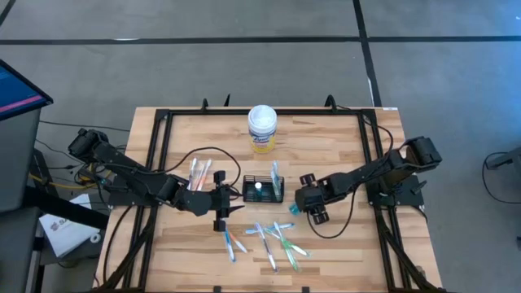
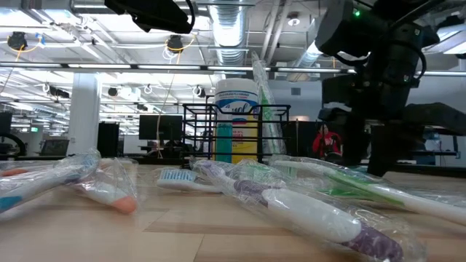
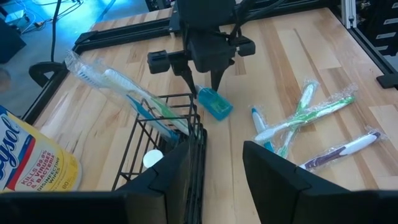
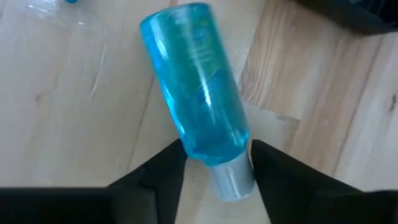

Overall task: Pick & Place toothbrushing station
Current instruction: Put the blue mouthwash into the black mesh organizer

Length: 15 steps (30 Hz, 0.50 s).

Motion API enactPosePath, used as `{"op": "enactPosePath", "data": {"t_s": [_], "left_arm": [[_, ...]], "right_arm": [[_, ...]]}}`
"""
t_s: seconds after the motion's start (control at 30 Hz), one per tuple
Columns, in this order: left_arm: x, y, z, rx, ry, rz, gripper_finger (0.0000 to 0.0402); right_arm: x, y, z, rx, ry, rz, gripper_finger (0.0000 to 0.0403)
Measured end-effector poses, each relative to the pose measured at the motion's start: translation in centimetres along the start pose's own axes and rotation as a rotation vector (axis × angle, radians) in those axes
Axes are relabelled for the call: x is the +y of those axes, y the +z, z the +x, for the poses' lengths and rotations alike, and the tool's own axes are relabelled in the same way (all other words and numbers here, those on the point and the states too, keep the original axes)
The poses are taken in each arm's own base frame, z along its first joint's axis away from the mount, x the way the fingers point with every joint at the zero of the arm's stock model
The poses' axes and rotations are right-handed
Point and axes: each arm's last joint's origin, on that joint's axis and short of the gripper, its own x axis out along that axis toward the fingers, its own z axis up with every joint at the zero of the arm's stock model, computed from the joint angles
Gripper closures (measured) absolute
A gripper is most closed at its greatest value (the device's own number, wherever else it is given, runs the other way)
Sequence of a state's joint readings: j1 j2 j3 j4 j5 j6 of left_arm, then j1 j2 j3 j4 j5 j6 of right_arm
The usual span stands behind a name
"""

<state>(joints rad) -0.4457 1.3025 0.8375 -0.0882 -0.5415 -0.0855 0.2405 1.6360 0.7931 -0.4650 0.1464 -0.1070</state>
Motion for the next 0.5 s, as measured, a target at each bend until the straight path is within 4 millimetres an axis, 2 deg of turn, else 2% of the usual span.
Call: {"op": "enactPosePath", "data": {"t_s": [0.27,0.37,0.5], "left_arm": [[0.01,0.00,0.00,0.000,0.000,-0.001,0.0259],[0.01,0.00,0.00,0.000,0.000,-0.001,0.0259],[0.00,0.00,0.00,0.000,0.000,-0.001,0.0259]], "right_arm": [[0.01,0.03,-0.24,-0.002,0.016,0.030,0.0311],[-0.01,0.03,-0.24,-0.001,0.016,0.068,0.0312],[0.06,0.04,-0.25,-0.001,0.017,0.081,0.0289]]}}
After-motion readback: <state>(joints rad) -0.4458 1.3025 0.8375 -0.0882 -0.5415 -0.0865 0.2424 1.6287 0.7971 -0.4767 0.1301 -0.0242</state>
